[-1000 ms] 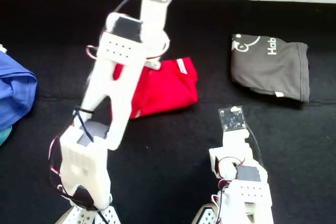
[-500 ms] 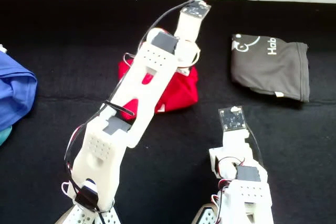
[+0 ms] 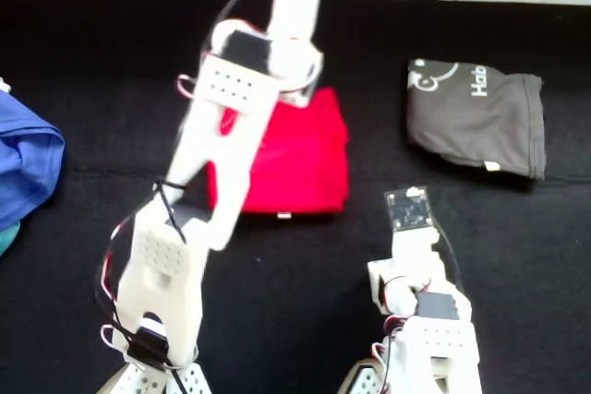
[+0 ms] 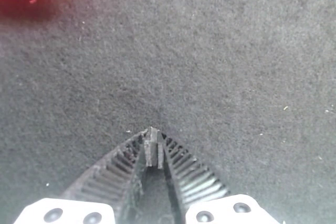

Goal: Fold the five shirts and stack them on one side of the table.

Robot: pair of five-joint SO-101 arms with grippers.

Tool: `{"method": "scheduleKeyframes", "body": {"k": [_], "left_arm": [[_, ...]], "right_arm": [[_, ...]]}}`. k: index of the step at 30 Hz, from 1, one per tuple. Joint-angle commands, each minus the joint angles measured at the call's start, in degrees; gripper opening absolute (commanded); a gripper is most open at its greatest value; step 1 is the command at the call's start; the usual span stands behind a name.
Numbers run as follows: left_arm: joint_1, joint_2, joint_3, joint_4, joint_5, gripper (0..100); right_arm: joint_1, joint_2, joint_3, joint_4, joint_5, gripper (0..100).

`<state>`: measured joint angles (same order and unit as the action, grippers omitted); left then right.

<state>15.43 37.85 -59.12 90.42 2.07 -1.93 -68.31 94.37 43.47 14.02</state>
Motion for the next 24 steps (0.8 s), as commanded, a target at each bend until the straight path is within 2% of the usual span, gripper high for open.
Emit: {"method": "scheduleKeyframes", "body": {"k": [1,7,17,24], "left_arm": [[-0.7,0.9,3.2,-0.1,0.3,7],[0.2,5.9,5.2,0.6,0.4,7],[11.1,10.1,5.3,1.6,0.2,7],[10.5,14.5,5.0,-9.1,0.3,7]], "right_arm": [[0.7,-0.1,0.4,-1.0,0.6,0.6],[0.7,-0.1,0.4,-1.0,0.6,0.6],[0.7,-0.1,0.4,-1.0,0.6,0.6],[0.7,-0.1,0.4,-1.0,0.6,0.6]]}}
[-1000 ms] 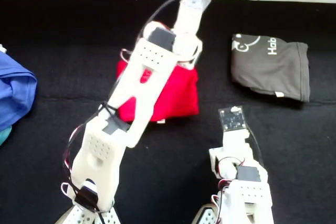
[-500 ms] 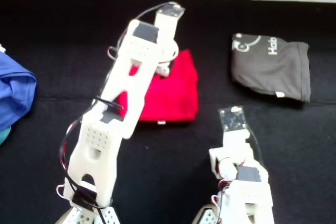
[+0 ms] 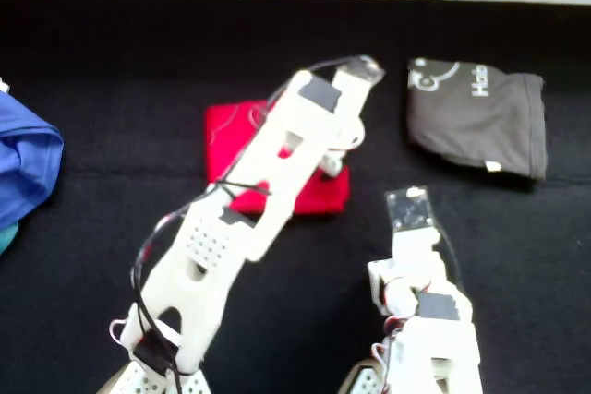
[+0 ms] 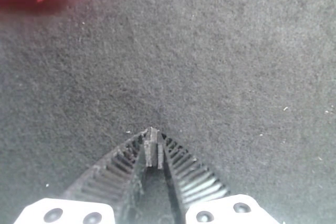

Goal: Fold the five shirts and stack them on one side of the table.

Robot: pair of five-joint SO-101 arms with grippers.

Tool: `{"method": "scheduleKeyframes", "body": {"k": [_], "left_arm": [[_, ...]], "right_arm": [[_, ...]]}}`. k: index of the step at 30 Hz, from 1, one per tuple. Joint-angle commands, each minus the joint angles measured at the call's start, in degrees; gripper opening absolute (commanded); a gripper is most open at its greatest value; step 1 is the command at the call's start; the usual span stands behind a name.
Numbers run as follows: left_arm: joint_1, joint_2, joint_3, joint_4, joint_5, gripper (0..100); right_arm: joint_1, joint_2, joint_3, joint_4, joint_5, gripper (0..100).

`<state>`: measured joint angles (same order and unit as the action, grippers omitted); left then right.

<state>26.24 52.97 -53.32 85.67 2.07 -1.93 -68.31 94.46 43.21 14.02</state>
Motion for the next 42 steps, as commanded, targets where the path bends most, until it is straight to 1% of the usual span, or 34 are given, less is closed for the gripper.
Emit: {"method": "scheduleKeyframes", "body": {"k": [1,6,13,18,21,27,30,35,37,42], "left_arm": [[-0.6,-0.6,-1.7,-5.6,0.3,7],[-2.9,-0.1,-9.9,-8.6,0.3,7],[-5.0,-0.1,-19.4,-5.9,0.1,7],[-6.0,0.0,-20.6,-6.2,0.1,7],[-7.3,1.7,-20.3,-10.0,0.1,7],[-10.2,9.7,-20.4,-21.3,0.1,7],[-11.5,13.1,-20.4,-24.1,0.1,7],[-12.4,12.6,-20.5,-23.3,0.1,7],[-12.4,10.6,-21.6,-20.6,0.4,7],[-11.9,5.6,-27.8,-10.5,0.4,7]], "right_arm": [[0.7,-0.1,0.3,-0.7,0.6,0.6],[0.7,-0.1,0.3,-0.7,0.6,0.6],[0.7,-0.1,0.3,-0.7,0.6,0.6],[0.7,-0.1,0.3,-0.7,0.6,0.6],[0.7,-0.1,0.3,-0.7,0.6,0.6],[0.7,-0.1,0.3,-0.7,0.6,0.6],[0.7,-0.1,0.3,-0.7,0.6,0.6],[0.7,-0.1,0.3,-0.7,0.6,0.6],[0.7,-0.1,0.3,-0.7,0.6,0.6],[0.7,-0.1,0.3,-0.7,0.6,0.6]]}}
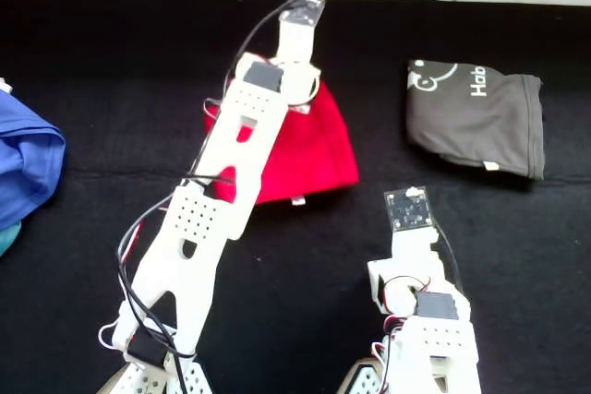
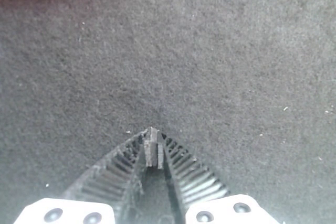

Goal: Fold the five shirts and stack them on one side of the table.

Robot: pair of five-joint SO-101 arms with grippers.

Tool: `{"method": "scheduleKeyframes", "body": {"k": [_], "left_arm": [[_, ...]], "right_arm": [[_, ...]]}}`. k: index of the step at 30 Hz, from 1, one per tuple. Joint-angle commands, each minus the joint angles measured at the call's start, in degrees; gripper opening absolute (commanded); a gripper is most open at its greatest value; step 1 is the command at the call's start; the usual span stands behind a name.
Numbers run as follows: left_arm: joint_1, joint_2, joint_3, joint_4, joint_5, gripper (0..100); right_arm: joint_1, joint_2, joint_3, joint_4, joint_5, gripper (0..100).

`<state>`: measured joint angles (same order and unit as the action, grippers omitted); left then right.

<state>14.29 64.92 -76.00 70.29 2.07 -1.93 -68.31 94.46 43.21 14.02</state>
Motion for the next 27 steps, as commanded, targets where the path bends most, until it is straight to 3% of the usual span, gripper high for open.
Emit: {"method": "scheduleKeyframes", "body": {"k": [1,7,15,22,27], "left_arm": [[-0.2,-6.8,-6.4,6.6,0.2,7],[-5.5,-6.7,-9.5,15.3,0.1,7],[-11.2,-6.6,1.8,13.4,0.1,7],[-13.1,-6.6,10.4,7.8,0.1,7],[-14.4,-6.6,11.5,6.4,0.3,7]], "right_arm": [[0.7,-0.1,0.3,-0.7,0.6,0.6],[0.7,0.1,-1.6,0.0,0.6,0.6],[-2.3,3.0,-32.1,11.6,-5.6,0.6],[-14.2,28.0,-50.2,11.5,-5.9,0.6],[-18.6,43.6,-57.5,10.0,-5.5,0.6]]}}
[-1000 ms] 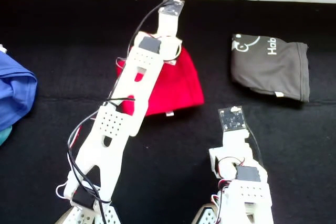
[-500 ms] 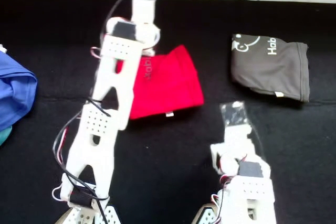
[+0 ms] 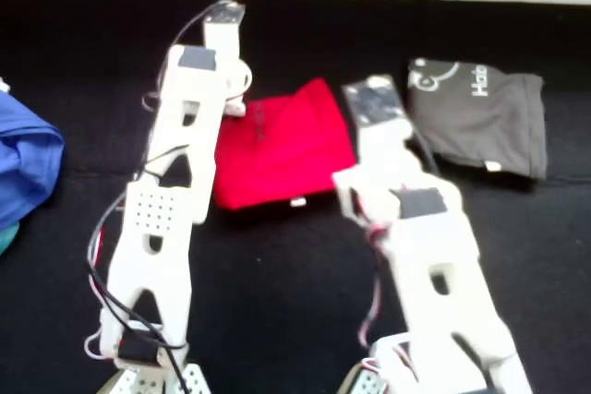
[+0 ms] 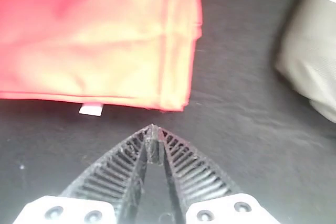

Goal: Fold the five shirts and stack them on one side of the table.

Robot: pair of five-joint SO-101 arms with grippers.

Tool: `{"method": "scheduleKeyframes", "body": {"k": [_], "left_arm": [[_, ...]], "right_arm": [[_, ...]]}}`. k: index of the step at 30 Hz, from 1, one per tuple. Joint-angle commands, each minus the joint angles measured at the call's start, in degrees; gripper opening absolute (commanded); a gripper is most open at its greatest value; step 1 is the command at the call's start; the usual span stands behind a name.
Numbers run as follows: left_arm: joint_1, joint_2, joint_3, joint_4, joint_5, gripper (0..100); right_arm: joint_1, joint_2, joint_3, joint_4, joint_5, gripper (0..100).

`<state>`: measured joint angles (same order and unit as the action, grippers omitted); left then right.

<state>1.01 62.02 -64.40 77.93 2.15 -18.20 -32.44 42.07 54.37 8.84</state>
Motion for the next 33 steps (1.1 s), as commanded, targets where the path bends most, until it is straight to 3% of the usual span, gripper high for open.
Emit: {"method": "scheduleKeyframes", "body": {"k": [1,10,22,27,33], "left_arm": [[-1.3,-3.7,-0.1,-1.2,0.2,7],[-5.0,-0.7,-0.2,-1.9,0.0,7],[-2.9,-5.3,-0.4,-1.3,0.2,7],[-0.5,-13.0,-0.4,4.7,0.3,7],[1.7,-22.8,0.2,18.3,0.0,7]], "right_arm": [[-2.4,10.9,-5.6,-3.4,-0.4,0.6],[4.5,31.3,-6.5,-12.2,-0.4,0.6],[6.0,18.6,-6.6,-8.3,-0.4,0.6],[6.7,11.5,-8.1,-6.7,-0.4,0.6],[5.9,16.5,-18.3,-6.7,-0.6,0.6]]}}
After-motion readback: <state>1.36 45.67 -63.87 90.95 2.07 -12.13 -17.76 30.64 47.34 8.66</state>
